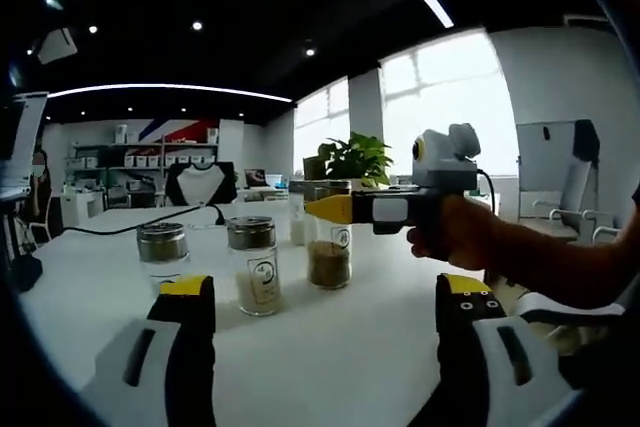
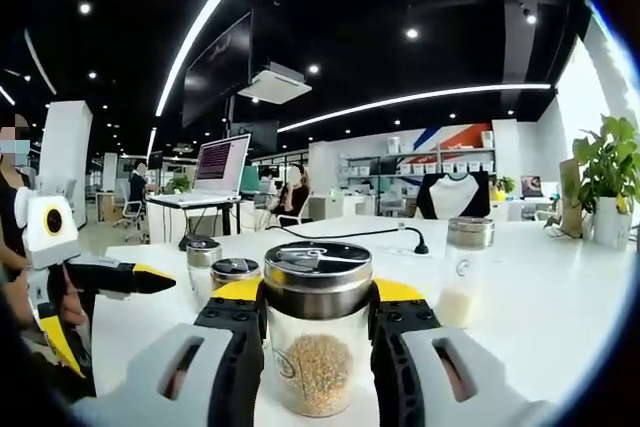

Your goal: Rotate the seasoning bottle until the label or dispensing opening points toward the visible target arrow and the bottle remains upright within the marked orientation range

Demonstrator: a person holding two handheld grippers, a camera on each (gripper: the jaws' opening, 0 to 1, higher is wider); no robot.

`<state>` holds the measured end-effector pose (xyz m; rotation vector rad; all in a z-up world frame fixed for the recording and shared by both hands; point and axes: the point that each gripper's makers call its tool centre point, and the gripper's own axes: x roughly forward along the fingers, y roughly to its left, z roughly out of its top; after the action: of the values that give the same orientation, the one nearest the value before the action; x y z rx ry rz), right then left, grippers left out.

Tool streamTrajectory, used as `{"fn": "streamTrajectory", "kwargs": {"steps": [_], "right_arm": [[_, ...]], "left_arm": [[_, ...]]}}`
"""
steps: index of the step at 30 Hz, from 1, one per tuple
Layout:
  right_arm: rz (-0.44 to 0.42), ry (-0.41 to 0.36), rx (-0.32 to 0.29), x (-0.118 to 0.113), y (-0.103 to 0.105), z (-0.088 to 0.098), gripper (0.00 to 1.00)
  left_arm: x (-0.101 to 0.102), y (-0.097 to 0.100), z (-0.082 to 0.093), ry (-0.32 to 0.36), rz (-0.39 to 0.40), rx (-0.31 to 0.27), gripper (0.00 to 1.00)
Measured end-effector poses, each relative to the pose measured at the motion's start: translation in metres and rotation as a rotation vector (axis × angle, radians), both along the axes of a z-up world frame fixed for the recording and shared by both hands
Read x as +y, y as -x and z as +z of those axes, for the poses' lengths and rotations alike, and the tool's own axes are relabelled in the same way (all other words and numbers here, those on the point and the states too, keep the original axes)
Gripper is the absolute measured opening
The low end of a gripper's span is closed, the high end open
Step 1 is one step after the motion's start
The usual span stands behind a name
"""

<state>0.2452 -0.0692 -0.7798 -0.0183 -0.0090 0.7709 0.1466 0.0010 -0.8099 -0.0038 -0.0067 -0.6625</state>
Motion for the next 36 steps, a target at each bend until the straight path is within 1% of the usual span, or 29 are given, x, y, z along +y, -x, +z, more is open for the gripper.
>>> {"fn": "streamTrajectory", "kwargs": {"steps": [3,11,15,30,35,36], "right_arm": [[0.003,-0.001,-0.007,-0.001,-0.001,0.000,0.39],[-0.019,0.000,-0.009,-0.003,-0.002,-0.002,0.39],[-0.038,-0.003,-0.011,-0.003,-0.003,-0.002,0.38],[-0.059,-0.017,-0.009,-0.002,-0.003,-0.003,0.39],[-0.059,-0.023,-0.001,-0.002,-0.003,-0.004,0.39],[-0.055,-0.032,-0.012,-0.002,-0.003,-0.004,0.39]], "left_arm": [[0.001,-0.001,0.001,0.003,0.009,-0.002,0.96],[-0.011,0.001,-0.007,-0.012,-0.013,0.015,0.96],[-0.014,0.002,-0.009,-0.013,-0.018,0.021,0.96],[-0.018,0.002,-0.014,-0.024,-0.019,0.033,0.95],[-0.019,0.003,-0.012,-0.010,-0.019,0.026,0.94],[-0.019,0.004,-0.012,-0.012,-0.024,0.028,0.94]]}}
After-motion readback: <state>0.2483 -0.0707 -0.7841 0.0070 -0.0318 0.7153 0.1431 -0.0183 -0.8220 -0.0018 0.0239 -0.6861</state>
